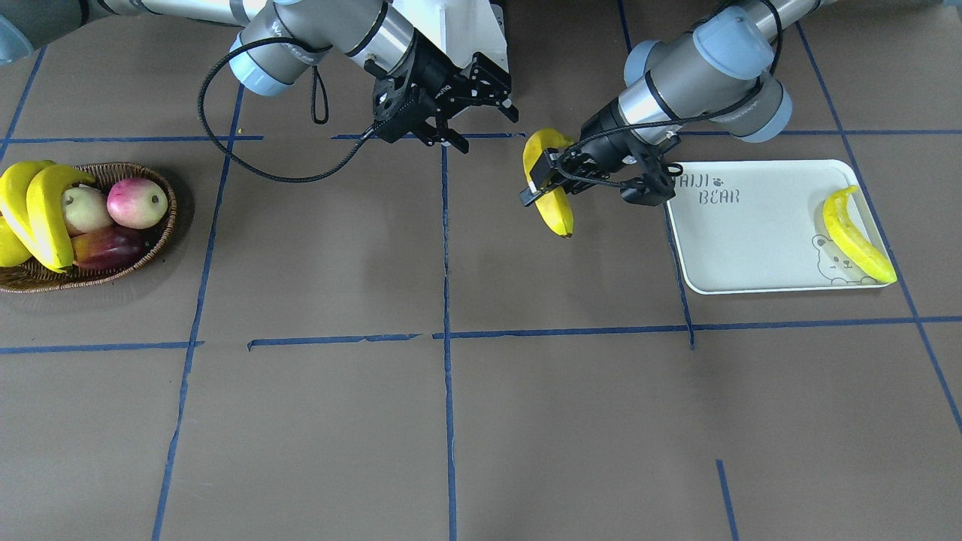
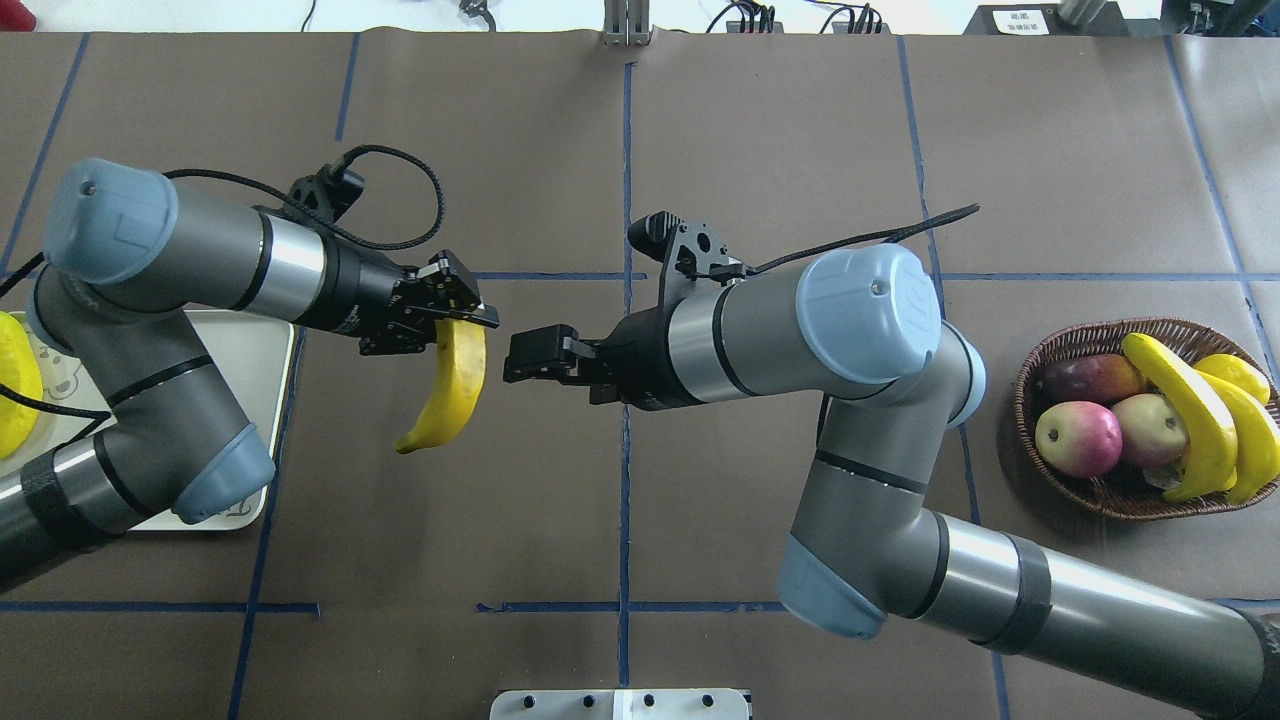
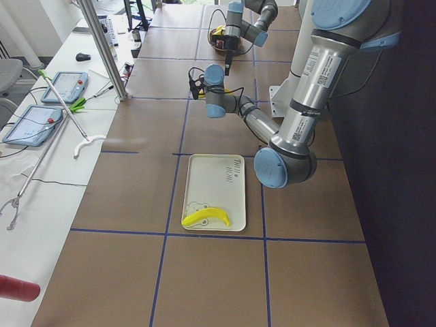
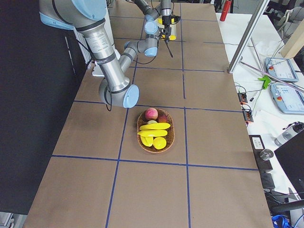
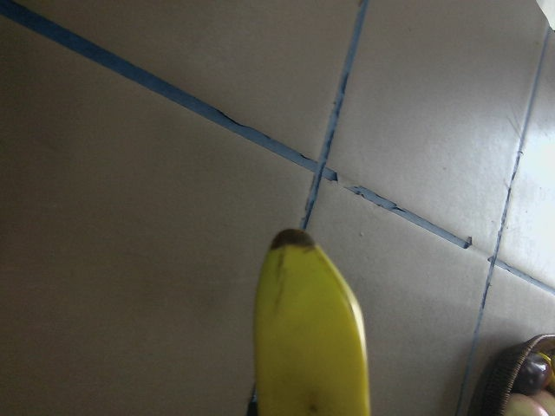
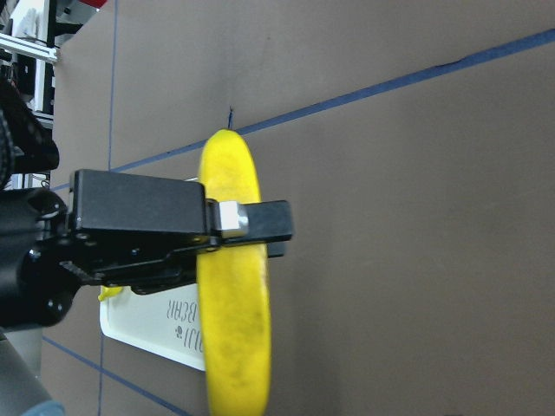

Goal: Transfer all bananas from basket to plate

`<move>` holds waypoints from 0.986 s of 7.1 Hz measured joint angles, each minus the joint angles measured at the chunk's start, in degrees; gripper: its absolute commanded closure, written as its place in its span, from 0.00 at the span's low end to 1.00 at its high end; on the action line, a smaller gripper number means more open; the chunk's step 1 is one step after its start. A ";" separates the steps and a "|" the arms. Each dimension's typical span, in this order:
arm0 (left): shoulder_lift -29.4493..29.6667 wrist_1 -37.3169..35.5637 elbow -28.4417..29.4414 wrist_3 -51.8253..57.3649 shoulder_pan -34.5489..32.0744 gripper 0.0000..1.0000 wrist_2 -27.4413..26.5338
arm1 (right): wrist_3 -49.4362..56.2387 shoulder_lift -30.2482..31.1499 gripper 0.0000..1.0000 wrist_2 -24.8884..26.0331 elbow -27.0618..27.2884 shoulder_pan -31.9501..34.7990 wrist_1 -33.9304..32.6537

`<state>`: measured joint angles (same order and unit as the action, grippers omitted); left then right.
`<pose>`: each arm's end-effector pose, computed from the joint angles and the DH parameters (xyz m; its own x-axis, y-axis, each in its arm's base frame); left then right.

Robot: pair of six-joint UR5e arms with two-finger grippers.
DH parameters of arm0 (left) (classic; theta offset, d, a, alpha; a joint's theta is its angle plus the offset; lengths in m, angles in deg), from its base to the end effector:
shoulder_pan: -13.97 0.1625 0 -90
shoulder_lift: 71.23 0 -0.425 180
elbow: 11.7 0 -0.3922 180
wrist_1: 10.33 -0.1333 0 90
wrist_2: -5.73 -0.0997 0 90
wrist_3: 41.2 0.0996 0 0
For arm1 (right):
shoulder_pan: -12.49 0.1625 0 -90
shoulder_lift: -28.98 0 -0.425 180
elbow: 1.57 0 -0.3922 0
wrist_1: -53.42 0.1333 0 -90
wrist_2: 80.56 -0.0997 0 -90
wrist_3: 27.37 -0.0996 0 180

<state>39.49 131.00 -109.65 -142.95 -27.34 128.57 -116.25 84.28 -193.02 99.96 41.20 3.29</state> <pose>0.3940 -0.4518 0.2882 0.0964 -0.3125 -0.9450 0.1768 0.9397 -0.2927 -0.4909 -0.3775 0.1355 0.0618 0.0132 0.9980 -0.1085 0.9941 -0.0065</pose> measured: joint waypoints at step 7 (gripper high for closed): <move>-21.89 -9.53 1.65 6.43 -13.63 0.97 -1.06 | 23.39 8.62 0.00 -9.02 9.66 11.56 -37.96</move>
<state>17.60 121.47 -108.00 -136.52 -40.97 127.51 -92.86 92.91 -202.04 109.62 52.77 -34.68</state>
